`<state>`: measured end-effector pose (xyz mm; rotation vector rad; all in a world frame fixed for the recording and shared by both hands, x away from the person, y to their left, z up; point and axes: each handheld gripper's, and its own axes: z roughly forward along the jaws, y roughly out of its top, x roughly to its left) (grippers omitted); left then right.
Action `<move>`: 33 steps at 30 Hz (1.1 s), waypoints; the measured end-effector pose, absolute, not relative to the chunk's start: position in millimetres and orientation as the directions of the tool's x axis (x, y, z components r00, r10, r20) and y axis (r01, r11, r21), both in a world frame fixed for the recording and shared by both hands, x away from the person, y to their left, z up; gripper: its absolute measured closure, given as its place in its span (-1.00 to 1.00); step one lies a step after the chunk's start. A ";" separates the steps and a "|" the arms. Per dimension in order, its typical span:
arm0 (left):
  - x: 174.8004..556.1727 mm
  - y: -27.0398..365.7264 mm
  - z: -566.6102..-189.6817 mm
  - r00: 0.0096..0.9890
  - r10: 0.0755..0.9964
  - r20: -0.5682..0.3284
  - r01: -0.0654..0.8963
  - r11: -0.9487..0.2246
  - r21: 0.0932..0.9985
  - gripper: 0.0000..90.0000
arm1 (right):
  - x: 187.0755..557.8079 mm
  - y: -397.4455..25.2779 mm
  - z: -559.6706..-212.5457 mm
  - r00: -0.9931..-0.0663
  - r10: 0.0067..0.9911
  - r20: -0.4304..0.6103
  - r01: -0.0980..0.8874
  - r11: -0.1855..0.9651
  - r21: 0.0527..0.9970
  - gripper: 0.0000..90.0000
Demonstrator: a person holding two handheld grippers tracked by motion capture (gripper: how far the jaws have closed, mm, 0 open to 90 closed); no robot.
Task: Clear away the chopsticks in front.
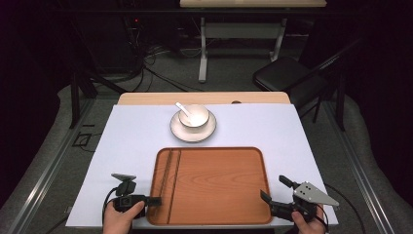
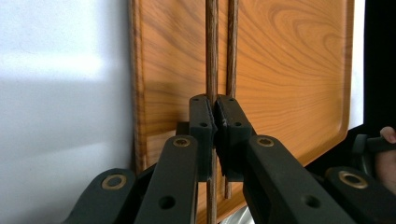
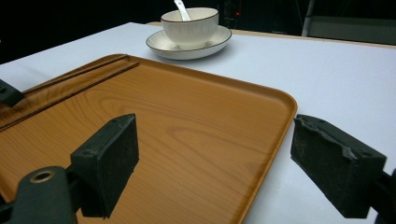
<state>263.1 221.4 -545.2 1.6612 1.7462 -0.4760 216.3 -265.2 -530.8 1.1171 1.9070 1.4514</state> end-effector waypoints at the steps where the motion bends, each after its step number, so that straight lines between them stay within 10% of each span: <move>1: 263.5 220.7 -545.2 0.035 0.736 -0.676 0.976 0.120 0.181 0.90 | 216.5 -265.3 -530.8 -0.544 0.834 0.090 0.309 0.100 0.946 -0.68; 33: 266.6 211.2 -549.0 0.031 0.765 -0.643 0.981 0.099 0.164 0.81 | 216.5 -265.3 -530.8 -0.543 0.835 0.091 0.310 0.099 0.946 -0.68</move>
